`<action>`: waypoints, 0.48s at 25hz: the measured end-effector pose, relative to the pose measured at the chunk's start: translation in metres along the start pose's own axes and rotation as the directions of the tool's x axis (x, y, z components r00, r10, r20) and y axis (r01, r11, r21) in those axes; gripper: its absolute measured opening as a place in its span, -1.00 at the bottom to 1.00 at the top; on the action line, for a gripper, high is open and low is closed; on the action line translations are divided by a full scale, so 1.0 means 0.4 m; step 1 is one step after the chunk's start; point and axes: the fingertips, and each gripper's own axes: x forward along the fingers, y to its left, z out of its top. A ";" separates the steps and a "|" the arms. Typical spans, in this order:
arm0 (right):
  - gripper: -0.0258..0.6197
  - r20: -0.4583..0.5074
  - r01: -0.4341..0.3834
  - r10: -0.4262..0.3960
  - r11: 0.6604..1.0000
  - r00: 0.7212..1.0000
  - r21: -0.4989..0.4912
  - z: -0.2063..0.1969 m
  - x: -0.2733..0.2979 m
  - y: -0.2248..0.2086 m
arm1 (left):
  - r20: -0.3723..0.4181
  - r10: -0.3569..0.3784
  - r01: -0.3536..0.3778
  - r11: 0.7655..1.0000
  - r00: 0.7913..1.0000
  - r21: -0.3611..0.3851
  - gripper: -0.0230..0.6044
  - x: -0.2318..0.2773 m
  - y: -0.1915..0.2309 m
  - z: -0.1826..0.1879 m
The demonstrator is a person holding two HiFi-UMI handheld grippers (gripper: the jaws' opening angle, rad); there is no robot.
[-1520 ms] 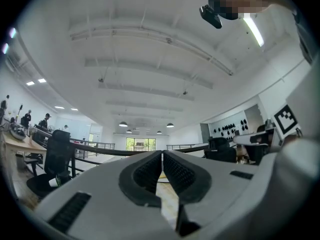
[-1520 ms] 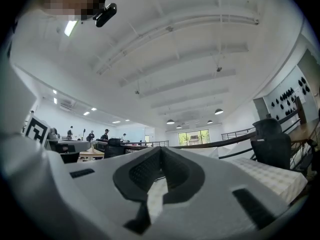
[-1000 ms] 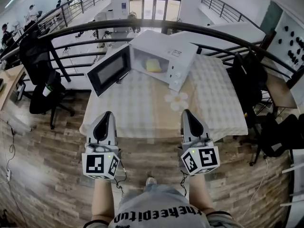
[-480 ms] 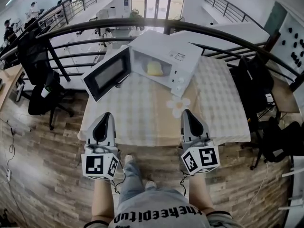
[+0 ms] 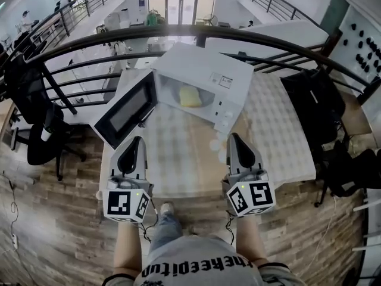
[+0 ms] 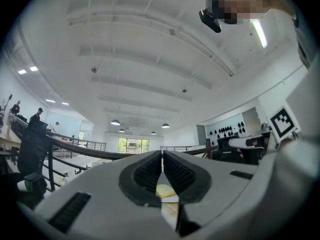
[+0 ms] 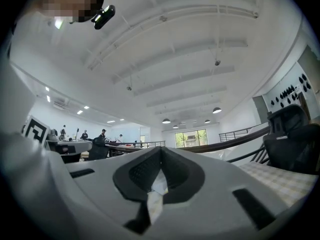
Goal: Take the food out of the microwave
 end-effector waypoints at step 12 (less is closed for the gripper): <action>-0.91 -0.016 0.064 -0.064 0.998 0.998 -0.009 -0.037 0.211 -0.012 | -0.021 -0.111 0.110 0.994 0.994 -0.025 -0.89 0.223 0.100 -0.048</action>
